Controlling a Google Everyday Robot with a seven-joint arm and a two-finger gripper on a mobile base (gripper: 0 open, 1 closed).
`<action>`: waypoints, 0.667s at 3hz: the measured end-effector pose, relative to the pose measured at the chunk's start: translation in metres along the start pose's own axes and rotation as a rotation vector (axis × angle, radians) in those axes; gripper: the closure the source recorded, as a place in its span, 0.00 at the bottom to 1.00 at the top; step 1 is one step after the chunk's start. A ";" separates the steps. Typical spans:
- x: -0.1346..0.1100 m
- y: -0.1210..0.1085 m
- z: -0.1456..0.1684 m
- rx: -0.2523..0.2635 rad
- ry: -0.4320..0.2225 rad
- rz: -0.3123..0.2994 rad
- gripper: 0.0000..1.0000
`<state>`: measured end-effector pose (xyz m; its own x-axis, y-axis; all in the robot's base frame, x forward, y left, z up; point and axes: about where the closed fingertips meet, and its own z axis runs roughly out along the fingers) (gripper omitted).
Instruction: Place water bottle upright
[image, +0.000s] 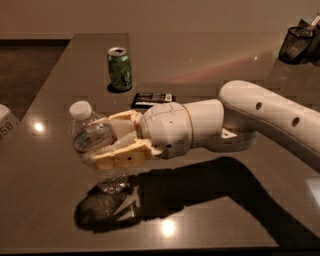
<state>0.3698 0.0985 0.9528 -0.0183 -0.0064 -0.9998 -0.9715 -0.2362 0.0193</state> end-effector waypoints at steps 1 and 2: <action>0.004 0.000 0.005 -0.003 0.003 -0.020 1.00; 0.007 -0.001 0.011 -0.014 0.012 -0.041 0.84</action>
Offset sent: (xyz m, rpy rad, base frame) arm 0.0010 0.0127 -0.0140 -0.0059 -0.0624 0.0212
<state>0.3678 0.1089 0.9453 0.0246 -0.0085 -0.9997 -0.9679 -0.2503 -0.0217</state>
